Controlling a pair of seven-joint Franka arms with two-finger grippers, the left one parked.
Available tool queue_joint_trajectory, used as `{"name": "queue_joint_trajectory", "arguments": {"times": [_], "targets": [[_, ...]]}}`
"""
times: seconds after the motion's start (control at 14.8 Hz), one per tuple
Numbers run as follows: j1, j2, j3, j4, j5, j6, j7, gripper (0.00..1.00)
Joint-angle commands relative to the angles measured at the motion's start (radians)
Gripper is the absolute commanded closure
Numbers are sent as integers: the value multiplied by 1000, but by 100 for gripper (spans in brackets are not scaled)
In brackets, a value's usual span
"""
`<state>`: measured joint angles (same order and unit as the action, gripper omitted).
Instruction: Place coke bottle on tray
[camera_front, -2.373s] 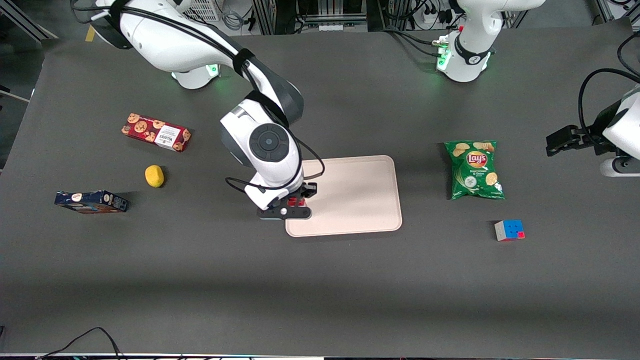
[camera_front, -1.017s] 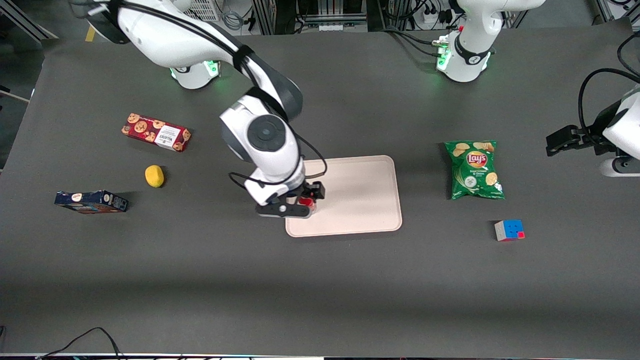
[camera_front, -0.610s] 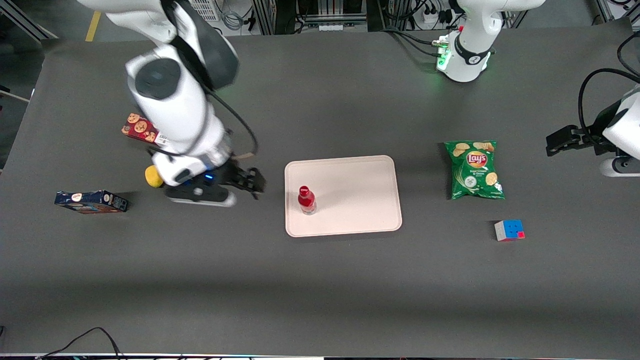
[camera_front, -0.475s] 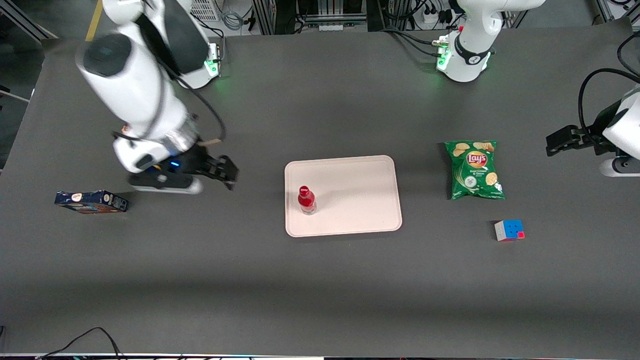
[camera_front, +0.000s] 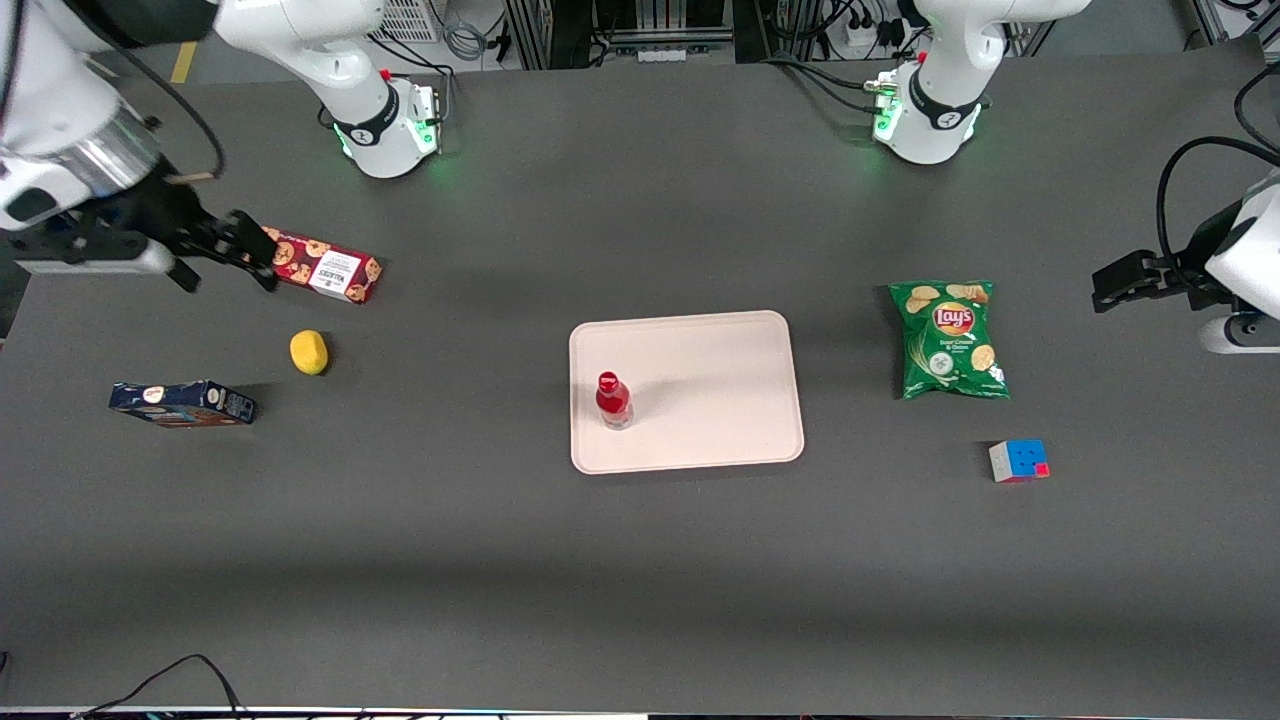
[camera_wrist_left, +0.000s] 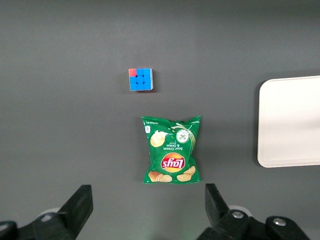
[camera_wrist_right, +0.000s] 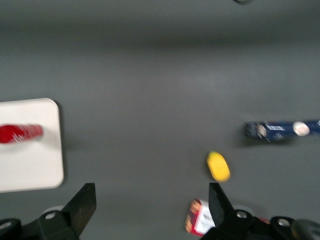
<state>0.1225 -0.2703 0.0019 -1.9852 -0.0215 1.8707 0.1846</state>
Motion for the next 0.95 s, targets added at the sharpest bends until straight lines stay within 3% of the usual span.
{"name": "queue_joint_trajectory", "arguments": {"times": [0.0,0.14,0.88], "targets": [[3,-75,-104,-40,29,-79,-120,0],[3,-73,-140,-24,31,-84,-162,0],[16,117,-135,183,15,-211,-152,0]]}}
